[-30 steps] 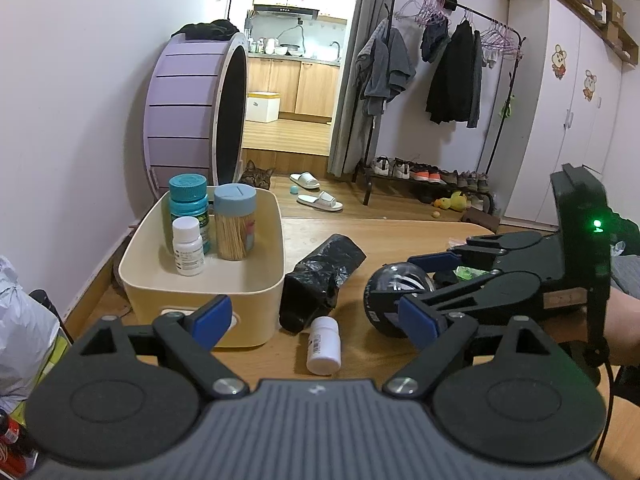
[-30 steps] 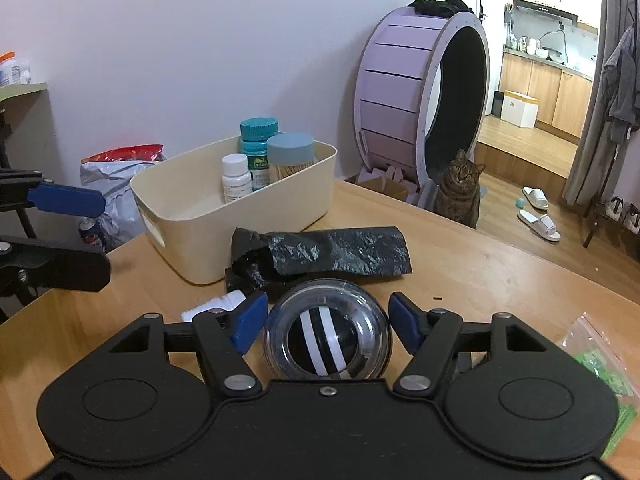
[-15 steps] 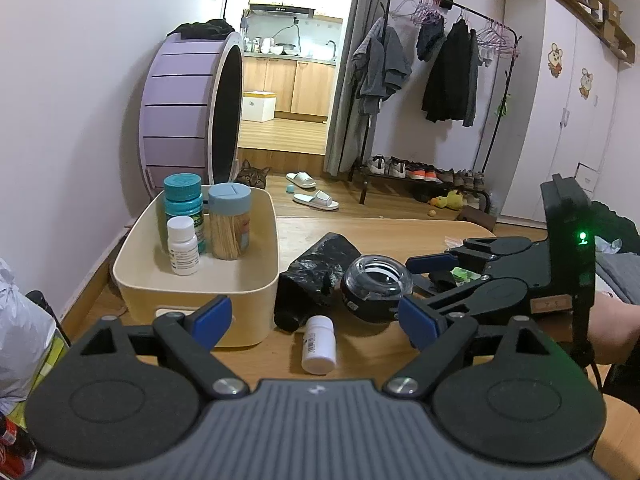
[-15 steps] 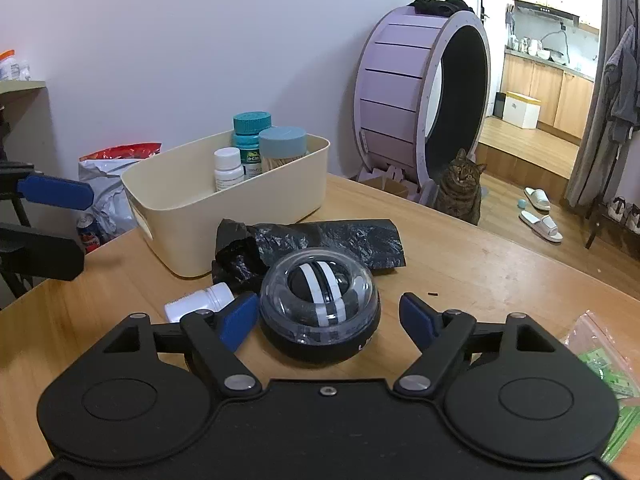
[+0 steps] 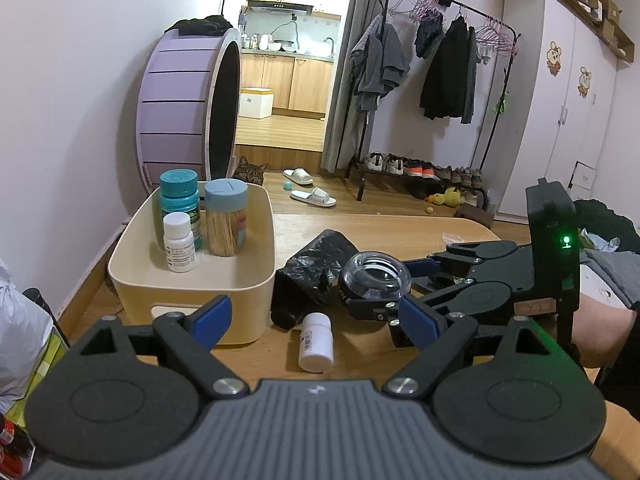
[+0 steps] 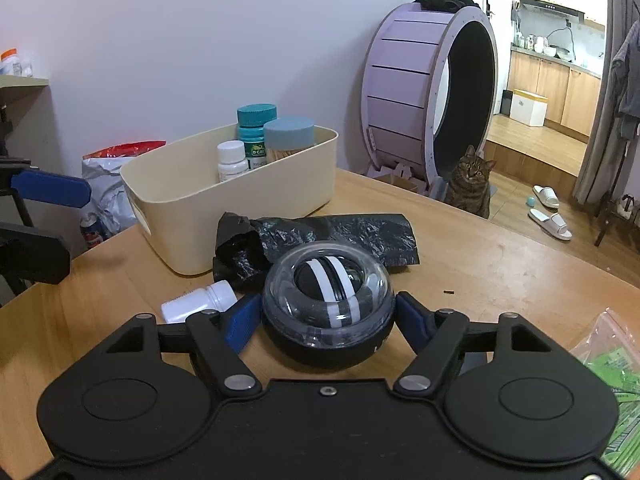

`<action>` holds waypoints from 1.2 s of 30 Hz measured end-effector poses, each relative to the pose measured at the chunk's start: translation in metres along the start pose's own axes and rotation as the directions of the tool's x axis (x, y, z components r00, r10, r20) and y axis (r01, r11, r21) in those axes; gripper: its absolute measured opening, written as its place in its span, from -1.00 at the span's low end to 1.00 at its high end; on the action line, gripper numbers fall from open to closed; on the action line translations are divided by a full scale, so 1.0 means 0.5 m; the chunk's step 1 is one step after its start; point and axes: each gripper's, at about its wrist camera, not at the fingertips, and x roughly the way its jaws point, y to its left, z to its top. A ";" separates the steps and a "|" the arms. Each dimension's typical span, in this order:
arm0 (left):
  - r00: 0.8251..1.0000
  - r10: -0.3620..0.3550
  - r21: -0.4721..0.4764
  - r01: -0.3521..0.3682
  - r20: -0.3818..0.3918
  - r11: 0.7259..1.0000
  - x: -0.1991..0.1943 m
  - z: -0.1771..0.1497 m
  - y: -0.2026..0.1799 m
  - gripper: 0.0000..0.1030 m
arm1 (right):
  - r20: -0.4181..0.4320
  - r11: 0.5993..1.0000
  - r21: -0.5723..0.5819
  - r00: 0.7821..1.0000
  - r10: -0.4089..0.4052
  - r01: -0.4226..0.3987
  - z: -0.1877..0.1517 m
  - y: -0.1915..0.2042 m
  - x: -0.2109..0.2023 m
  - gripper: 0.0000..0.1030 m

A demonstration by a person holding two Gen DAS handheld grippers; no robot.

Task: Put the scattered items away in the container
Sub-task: 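Lift the black ball gadget off the table with the right gripper, then lower the ball gadget into the cream basket and open the right gripper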

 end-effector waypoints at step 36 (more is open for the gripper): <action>0.976 0.212 -0.169 -0.201 0.052 0.965 -0.066 0.020 0.120 0.74 | 0.059 0.993 -0.026 0.992 0.113 -0.111 0.216 0.084 0.057 0.36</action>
